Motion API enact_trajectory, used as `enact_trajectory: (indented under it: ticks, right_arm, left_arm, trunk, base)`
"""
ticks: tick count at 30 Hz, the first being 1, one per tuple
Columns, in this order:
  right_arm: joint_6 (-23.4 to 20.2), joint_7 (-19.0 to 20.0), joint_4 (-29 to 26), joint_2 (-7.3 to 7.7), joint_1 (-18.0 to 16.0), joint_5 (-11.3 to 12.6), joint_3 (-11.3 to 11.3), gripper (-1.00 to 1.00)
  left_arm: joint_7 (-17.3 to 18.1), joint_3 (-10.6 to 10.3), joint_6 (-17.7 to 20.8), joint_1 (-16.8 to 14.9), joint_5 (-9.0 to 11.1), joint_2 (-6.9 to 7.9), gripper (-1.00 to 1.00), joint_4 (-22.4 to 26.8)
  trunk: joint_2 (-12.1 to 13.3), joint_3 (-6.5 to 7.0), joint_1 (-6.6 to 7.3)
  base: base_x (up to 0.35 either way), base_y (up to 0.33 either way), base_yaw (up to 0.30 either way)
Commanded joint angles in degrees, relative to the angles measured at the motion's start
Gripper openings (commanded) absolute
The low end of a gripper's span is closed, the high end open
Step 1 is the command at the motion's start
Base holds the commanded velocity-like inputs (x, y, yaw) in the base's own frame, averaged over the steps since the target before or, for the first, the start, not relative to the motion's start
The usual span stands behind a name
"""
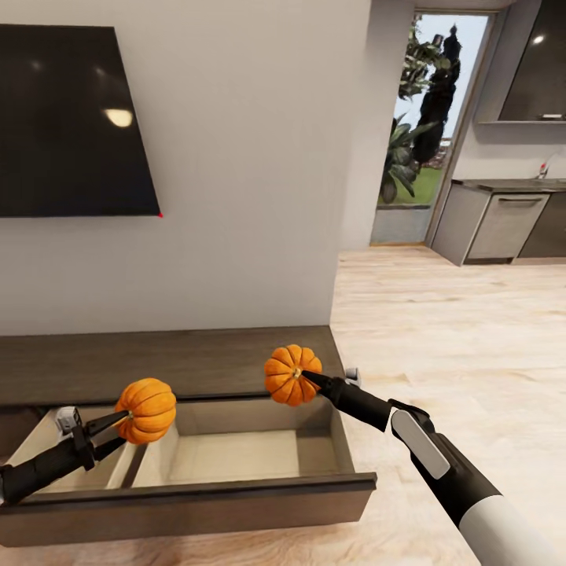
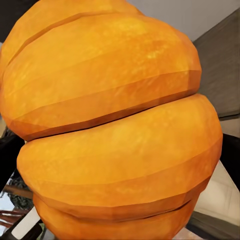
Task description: Place each of the two pumpkins and all three candles from the living room inside a cabinet in the living room (use any cabinet), then make sure every cabinet is closed, and position the cauldron so it is next to a table in the living room.
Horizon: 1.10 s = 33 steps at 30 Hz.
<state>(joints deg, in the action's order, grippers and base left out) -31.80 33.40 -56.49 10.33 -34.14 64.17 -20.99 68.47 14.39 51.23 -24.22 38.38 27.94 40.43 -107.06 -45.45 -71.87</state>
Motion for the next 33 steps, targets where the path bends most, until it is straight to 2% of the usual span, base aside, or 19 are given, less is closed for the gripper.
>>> enact_trajectory:
  ticks: [1,12,27,29,31,32,33]
  right_arm:
    - [-0.3,-0.1,0.0,0.05,0.0,0.5,-0.1,-1.00]
    - [-0.2,-0.4,0.1,0.05,0.0,0.5,-0.2,-1.00]
    - [-0.1,-0.8,0.0,0.05,0.0,0.5,-0.2,-1.00]
    - [0.2,-1.3,0.1,0.00,0.0,-0.1,-0.3,-1.00]
    - [0.2,-3.3,0.2,-0.02,0.0,-2.6,-0.3,-1.00]
    - [0.0,-5.1,0.3,-0.03,0.0,-4.3,-0.3,-1.00]
    - [-0.1,-8.1,0.3,-0.16,0.0,-6.8,-0.3,-1.00]
  left_arm:
    - [0.1,0.0,0.5,0.0,0.4,0.01,-1.00,0.0]
    - [0.6,0.1,0.4,0.0,0.6,0.01,-1.00,0.2]
    - [-0.2,-0.3,0.3,0.0,0.4,-0.15,-1.00,0.2]
    - [-2.3,-0.6,0.3,0.0,0.4,-0.63,-1.00,0.3]
    - [-6.6,-0.7,0.3,0.0,0.4,-1.89,-1.00,1.2]
    - [-9.5,-0.7,0.3,0.0,0.4,-2.88,-1.00,2.4]
    - [-14.9,-0.7,0.3,0.0,0.4,-4.98,-1.00,4.9]
  trunk:
    - [0.0,-0.05,0.00]
    - [0.0,-0.05,0.00]
    - [6.0,2.64,3.29]
    - [6.8,3.00,3.73]
    - [7.6,3.36,4.17]
    - [8.0,3.54,4.39]
    - [8.4,3.72,4.61]
  base:
    - [0.070,0.040,-0.003]
    - [0.010,0.006,0.000]
    - [0.000,0.000,0.000]
    - [0.000,0.000,0.000]
    - [0.000,0.000,0.000]
    - [0.000,0.000,0.000]
    - [0.000,0.000,0.000]
